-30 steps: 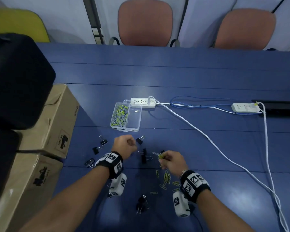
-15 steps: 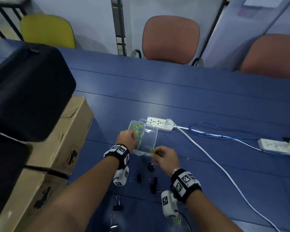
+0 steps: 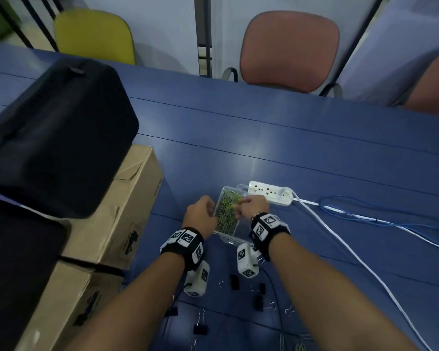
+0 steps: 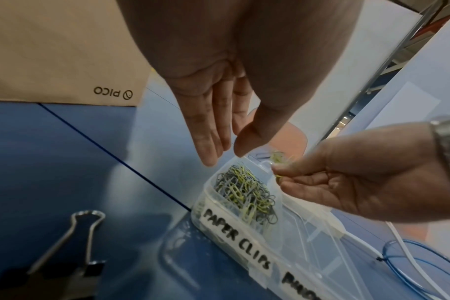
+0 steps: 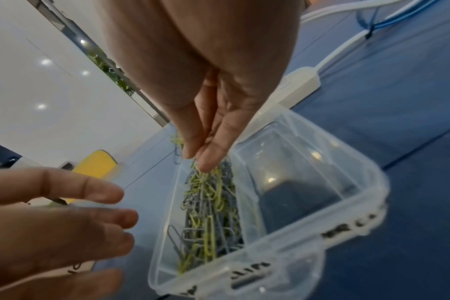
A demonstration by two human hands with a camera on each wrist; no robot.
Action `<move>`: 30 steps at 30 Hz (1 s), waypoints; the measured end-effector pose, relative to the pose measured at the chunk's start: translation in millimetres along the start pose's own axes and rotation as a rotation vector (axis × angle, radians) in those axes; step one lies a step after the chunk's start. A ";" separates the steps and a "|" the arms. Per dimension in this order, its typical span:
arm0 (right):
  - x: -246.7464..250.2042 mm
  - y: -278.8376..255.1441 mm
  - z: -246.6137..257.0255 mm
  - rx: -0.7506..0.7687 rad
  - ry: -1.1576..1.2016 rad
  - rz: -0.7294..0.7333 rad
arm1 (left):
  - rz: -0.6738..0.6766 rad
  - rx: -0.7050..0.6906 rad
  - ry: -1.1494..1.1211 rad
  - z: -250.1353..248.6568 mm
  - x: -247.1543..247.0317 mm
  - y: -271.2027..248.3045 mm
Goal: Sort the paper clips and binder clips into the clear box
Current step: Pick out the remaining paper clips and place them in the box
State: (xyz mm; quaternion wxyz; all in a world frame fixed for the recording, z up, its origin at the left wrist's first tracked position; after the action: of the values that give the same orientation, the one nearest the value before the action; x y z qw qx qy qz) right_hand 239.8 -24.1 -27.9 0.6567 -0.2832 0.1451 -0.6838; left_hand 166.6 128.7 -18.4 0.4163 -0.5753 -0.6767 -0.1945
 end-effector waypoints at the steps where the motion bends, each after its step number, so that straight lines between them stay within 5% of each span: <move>1: -3.4 2.7 2.7 -0.013 -0.042 -0.011 | -0.007 -0.005 -0.005 3.2 1.5 -0.3; 6: -13.5 2.7 20.5 0.118 -0.592 0.041 | 0.011 -0.018 0.057 10.7 7.7 -3.6; 8: -11.1 -1.0 26.1 0.164 -0.636 0.091 | 0.018 -0.027 0.086 11.7 8.0 -5.2; 11: -5.5 -9.2 26.7 0.225 -0.672 0.240 | 0.004 -0.044 0.104 6.4 9.4 -10.2; 18: 37.4 -50.3 19.2 0.342 -0.372 0.276 | 0.013 -0.202 0.070 -19.9 -2.5 -49.9; 26: 160.2 -131.6 -81.8 0.229 -0.295 0.076 | 0.459 -0.607 0.301 -56.6 -77.1 -159.8; 30: 208.2 -171.4 -154.7 0.135 -0.514 -0.026 | 0.572 -0.845 0.529 -50.8 -121.4 -206.5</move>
State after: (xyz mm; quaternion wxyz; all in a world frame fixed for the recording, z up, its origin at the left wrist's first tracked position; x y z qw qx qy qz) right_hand 15.3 -238.6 -12.6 0.6804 -0.4051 -0.0759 -0.6060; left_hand -11.4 -38.1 -40.1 0.3411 -0.7839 -0.2303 -0.4649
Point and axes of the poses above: each hand's wrist, its own y-axis towards the middle knuckle, its own x-axis out of the back of the hand, z = x × y, the point moved 1 cm from there along y, towards the middle knuckle, and after that the axes turned 11 degrees about y, right-handed, at the moved point
